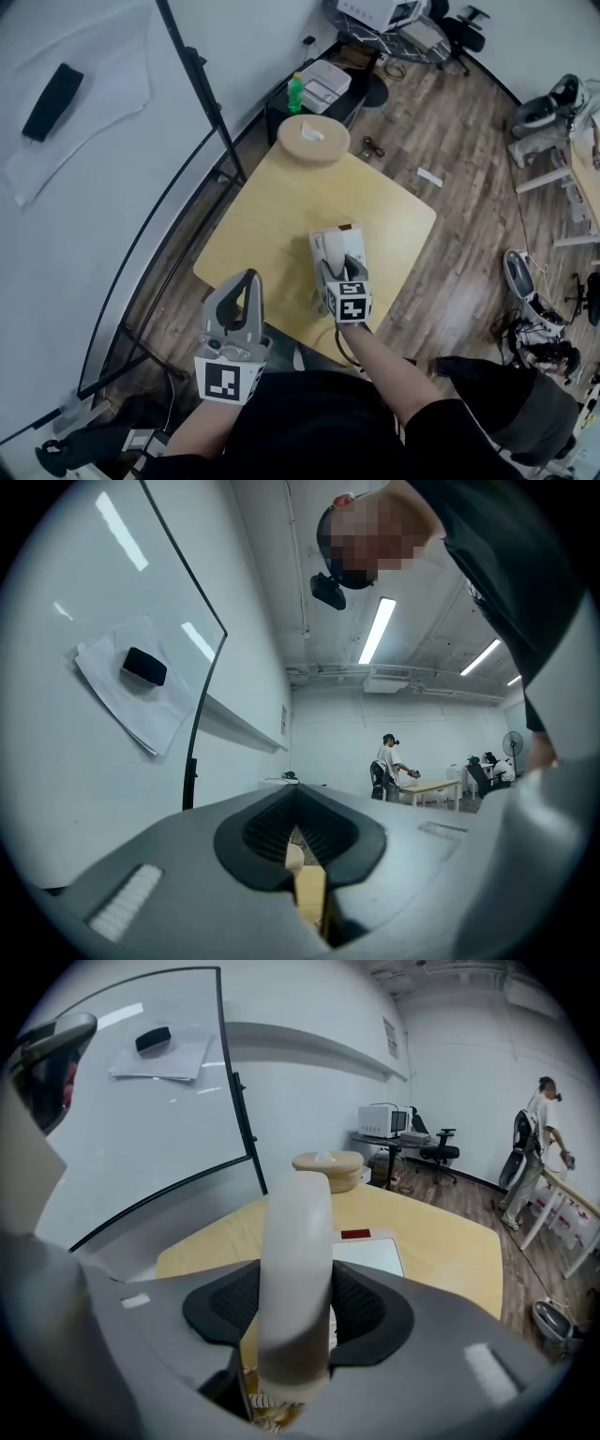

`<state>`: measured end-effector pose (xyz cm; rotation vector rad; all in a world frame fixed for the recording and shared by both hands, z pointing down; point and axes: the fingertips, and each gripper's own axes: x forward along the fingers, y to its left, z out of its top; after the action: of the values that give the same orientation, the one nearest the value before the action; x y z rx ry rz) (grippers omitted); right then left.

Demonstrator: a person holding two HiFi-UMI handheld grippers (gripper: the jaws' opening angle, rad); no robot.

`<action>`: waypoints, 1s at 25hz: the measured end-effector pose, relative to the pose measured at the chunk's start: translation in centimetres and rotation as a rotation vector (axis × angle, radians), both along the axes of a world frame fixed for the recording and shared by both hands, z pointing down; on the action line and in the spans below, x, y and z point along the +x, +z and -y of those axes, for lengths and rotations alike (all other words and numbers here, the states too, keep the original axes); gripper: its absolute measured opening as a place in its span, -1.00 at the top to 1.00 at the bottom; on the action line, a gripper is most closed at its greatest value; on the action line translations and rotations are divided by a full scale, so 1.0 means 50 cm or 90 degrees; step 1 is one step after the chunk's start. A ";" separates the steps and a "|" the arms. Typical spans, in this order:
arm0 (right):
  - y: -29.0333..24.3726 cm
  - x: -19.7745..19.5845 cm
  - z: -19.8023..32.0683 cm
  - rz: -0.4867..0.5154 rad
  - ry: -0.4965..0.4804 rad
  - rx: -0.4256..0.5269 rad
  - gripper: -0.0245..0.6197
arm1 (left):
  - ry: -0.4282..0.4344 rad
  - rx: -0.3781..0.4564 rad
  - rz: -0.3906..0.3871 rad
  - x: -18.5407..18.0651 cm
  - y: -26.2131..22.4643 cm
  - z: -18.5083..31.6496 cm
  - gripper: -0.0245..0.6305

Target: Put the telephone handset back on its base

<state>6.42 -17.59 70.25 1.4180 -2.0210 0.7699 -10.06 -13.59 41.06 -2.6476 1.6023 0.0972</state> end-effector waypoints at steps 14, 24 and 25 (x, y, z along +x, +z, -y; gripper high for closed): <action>0.097 -0.023 0.027 -0.042 0.031 -0.054 0.22 | 0.001 -0.017 0.004 -0.032 0.032 -0.003 0.93; 0.102 -0.038 0.016 -0.088 0.049 -0.074 0.21 | 0.013 -0.006 -0.005 -0.021 0.024 0.003 0.93; 0.105 -0.038 0.015 -0.087 0.051 -0.081 0.21 | 0.014 -0.005 -0.006 -0.021 0.023 0.003 0.93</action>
<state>4.54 -18.35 75.49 1.4445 -1.7908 0.7976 -11.13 -13.75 42.23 -2.6745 1.5789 0.1046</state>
